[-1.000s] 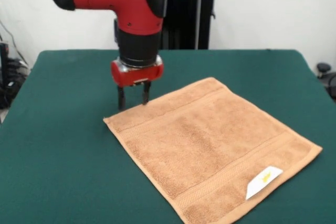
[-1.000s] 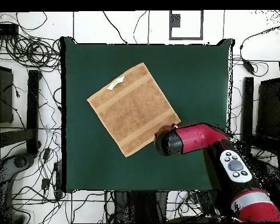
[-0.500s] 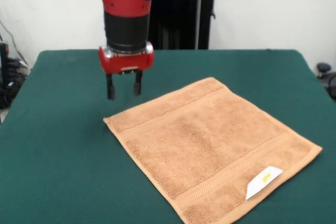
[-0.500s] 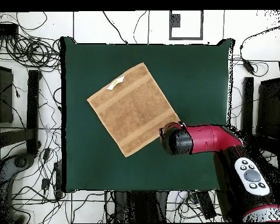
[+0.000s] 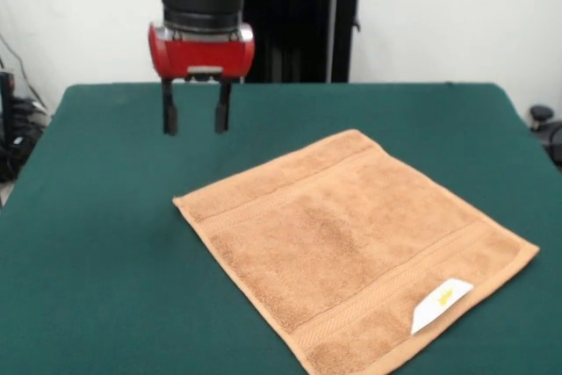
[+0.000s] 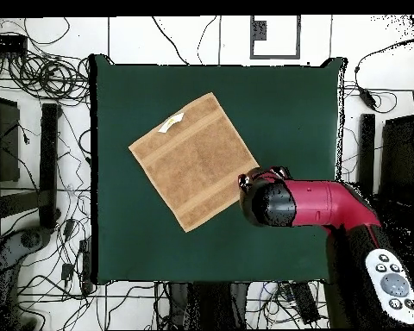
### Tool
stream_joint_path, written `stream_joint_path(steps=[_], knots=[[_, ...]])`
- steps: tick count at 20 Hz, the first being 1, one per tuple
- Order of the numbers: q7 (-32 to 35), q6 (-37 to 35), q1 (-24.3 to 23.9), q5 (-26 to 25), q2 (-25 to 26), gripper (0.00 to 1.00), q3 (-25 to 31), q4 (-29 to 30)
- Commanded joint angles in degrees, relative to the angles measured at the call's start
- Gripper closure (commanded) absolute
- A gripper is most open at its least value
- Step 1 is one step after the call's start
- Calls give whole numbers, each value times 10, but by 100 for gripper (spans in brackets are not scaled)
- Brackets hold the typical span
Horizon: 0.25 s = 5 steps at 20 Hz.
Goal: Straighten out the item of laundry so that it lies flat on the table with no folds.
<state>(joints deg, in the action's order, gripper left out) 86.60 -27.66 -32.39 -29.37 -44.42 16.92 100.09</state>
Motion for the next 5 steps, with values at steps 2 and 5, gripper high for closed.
stream_joint_path(steps=[2,5], knots=[[40,-43,23,41,-17,0,37,38],[38,-54,27,50,-14,0,33,31]])
